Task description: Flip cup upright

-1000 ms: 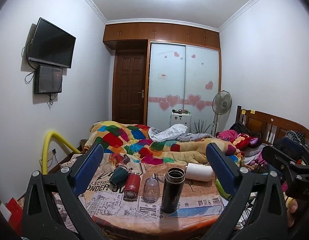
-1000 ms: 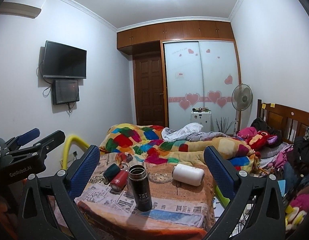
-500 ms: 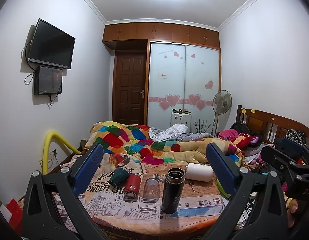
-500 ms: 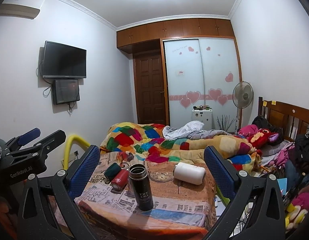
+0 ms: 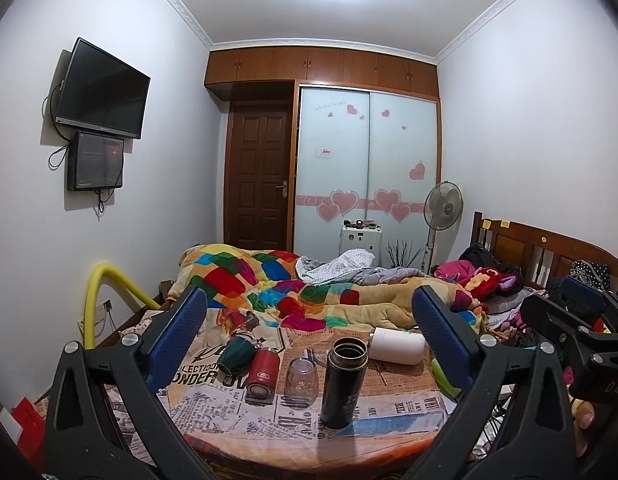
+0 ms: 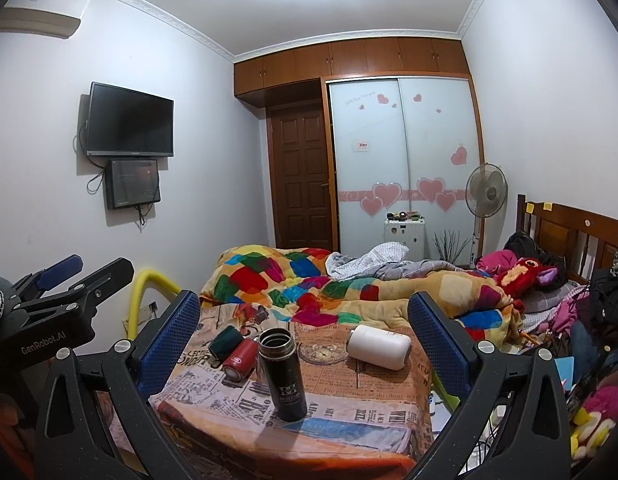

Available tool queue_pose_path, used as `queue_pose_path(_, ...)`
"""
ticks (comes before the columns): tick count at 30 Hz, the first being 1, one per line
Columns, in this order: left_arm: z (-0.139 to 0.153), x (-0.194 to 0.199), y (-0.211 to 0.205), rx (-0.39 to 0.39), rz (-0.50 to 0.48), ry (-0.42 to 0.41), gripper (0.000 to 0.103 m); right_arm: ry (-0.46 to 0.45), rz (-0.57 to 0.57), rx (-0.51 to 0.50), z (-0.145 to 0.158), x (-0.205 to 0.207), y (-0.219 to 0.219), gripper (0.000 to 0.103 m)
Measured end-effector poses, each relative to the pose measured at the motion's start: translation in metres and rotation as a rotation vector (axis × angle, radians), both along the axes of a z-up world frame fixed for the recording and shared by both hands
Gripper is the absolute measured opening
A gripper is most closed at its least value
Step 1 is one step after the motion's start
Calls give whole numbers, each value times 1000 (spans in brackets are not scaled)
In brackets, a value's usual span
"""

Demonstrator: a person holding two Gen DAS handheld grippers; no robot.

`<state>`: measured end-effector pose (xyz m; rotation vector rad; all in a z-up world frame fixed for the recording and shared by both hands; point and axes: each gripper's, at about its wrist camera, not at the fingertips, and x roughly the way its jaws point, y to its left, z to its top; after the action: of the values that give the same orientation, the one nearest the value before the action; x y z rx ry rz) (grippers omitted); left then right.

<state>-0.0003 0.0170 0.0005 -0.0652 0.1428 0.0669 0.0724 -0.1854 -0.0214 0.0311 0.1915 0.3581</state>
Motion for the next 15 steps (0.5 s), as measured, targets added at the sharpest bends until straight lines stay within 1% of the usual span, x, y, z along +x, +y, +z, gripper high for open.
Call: queue_pose_path(15, 3, -3, 0, -2, -5, -5, 103, 0, 1, -1, 0, 0, 2, 103)
